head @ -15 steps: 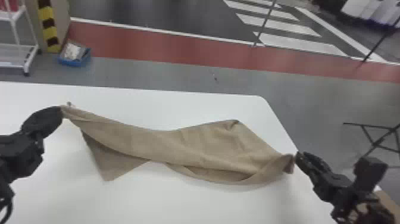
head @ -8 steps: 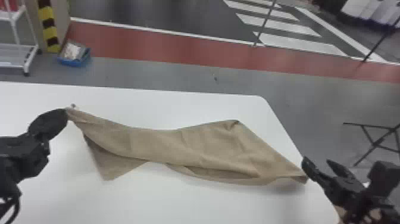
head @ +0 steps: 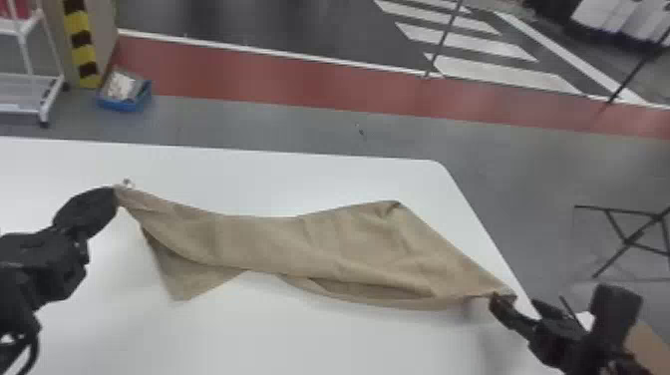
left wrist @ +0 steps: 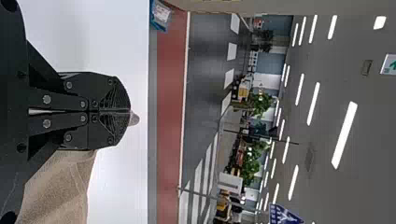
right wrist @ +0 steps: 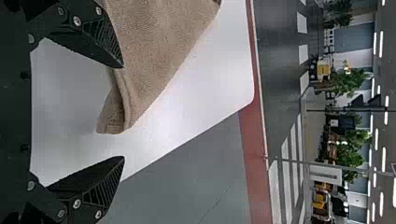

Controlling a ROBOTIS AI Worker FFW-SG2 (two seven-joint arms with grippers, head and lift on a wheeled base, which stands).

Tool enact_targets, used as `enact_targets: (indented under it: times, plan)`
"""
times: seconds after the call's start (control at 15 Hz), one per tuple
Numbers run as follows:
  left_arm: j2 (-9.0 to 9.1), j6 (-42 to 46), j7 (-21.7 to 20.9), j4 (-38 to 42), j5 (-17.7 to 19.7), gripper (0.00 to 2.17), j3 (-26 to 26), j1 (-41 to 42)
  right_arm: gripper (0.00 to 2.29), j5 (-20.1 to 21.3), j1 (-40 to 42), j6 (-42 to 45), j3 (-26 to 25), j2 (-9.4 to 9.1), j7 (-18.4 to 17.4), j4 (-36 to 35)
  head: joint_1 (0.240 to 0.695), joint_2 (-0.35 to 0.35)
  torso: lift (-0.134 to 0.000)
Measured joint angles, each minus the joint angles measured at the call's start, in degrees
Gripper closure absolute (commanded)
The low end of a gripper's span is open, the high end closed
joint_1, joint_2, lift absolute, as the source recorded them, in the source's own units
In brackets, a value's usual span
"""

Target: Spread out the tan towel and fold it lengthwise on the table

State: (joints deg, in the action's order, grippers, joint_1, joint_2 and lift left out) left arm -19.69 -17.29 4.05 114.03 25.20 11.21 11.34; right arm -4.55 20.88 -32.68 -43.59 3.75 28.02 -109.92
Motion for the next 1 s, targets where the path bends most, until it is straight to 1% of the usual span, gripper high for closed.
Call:
enact_targets:
  times: [0.13,0.33,0.4,0.53,0.6,0.67,0.73,0.8,0.93,1.0]
  plan:
    - [0.1,0.1,0.0,-0.2,-0.1,1.54,0.2,0.0,0.22,-0.1,-0.3,0.0,0.8,0.03,-0.2,0.5,0.695,-0.35,-0.124]
    - [0.12,0.1,0.0,-0.2,-0.2,1.54,0.7,0.1,0.22,0.6,-1.6,0.0,2.1,0.18,-1.6,1.2,0.695,-0.35,-0.124]
    - [0.1,0.2,0.0,-0.2,-0.2,1.54,0.7,0.2,0.28,0.8,-2.2,0.0,2.3,0.27,-1.7,1.4,0.695,-0.35,-0.124]
    - [0.09,0.3,-0.1,-0.2,-0.2,1.54,0.7,0.3,0.29,1.5,-3.3,-0.4,2.4,0.44,-1.7,2.1,0.695,-0.35,-0.124]
    - [0.09,0.3,-0.2,-0.2,-0.2,1.54,0.8,0.4,0.46,1.8,-3.8,-0.5,2.5,0.55,-1.8,2.4,0.695,-0.35,-0.124]
    - [0.09,0.3,-0.2,-0.2,-0.2,1.54,0.8,0.4,0.72,2.0,-4.2,-0.7,2.5,0.72,-1.8,2.7,0.695,-0.35,-0.124]
    - [0.09,0.3,-0.3,-0.2,-0.3,1.54,0.9,0.4,1.14,2.2,-4.5,-1.0,2.5,1.0,-1.8,2.9,0.695,-0.35,-0.124]
    - [0.09,0.3,-0.5,-0.3,-0.3,1.54,0.9,0.3,1.62,2.5,-4.8,-2.0,2.5,1.31,-1.8,3.1,0.695,-0.35,-0.124]
    - [0.16,0.3,-0.5,-0.8,-0.4,1.54,1.1,-0.2,1.91,2.5,-5.0,-4.8,2.3,1.8,-1.7,3.0,0.695,-0.35,-0.124]
    - [0.18,0.3,-0.5,-1.1,-0.4,1.54,1.1,-0.4,1.98,2.4,-5.1,-6.1,2.2,2.05,-1.7,2.7,0.695,-0.35,-0.124]
